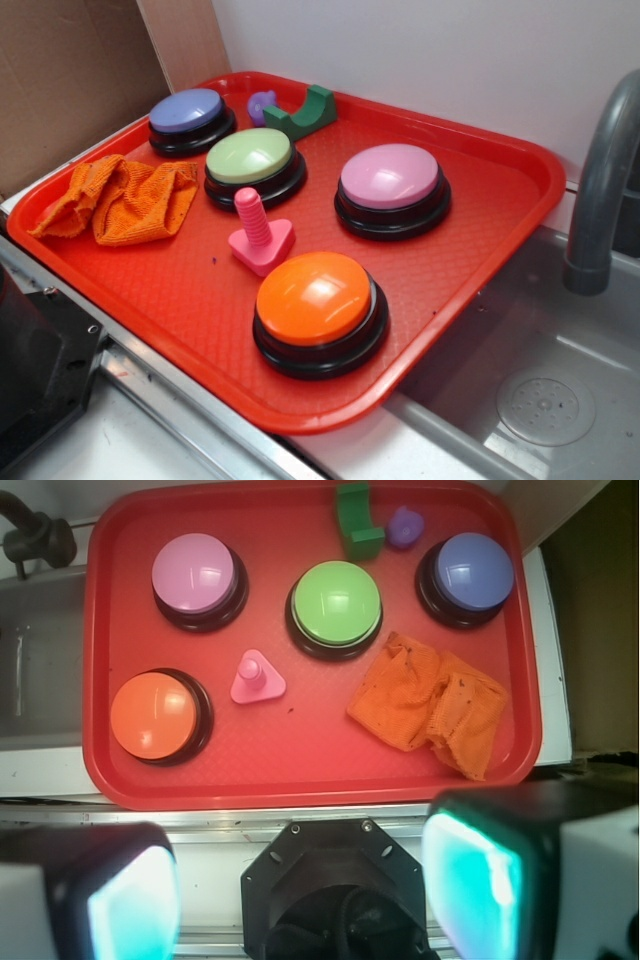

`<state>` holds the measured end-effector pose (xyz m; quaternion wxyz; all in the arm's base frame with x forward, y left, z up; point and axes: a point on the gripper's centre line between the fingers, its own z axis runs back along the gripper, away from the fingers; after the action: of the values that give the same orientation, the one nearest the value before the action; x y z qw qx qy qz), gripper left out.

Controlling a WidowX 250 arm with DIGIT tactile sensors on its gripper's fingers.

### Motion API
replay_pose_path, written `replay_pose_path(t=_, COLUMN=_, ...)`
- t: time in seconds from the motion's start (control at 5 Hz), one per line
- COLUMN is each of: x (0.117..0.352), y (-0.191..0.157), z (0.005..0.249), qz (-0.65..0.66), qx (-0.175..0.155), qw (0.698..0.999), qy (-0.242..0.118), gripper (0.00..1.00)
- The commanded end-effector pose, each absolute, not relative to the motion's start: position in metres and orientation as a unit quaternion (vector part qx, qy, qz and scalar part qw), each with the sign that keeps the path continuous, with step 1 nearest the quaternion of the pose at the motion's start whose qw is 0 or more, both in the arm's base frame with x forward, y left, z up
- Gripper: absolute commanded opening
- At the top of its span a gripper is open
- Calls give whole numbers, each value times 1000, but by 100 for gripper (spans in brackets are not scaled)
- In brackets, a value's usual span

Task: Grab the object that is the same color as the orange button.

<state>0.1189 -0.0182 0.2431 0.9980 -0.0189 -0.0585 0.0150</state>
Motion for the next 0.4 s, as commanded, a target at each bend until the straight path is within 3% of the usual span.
replay_pose_path(t=0.0, x=119, y=-18, z=243, qz=15, qx=-19, qw=998, qy=-58, gripper=100)
replay_pose_path(t=0.2, x=121, y=11, z=231, qz=84, qx=-49, qw=993, qy=-69, gripper=100)
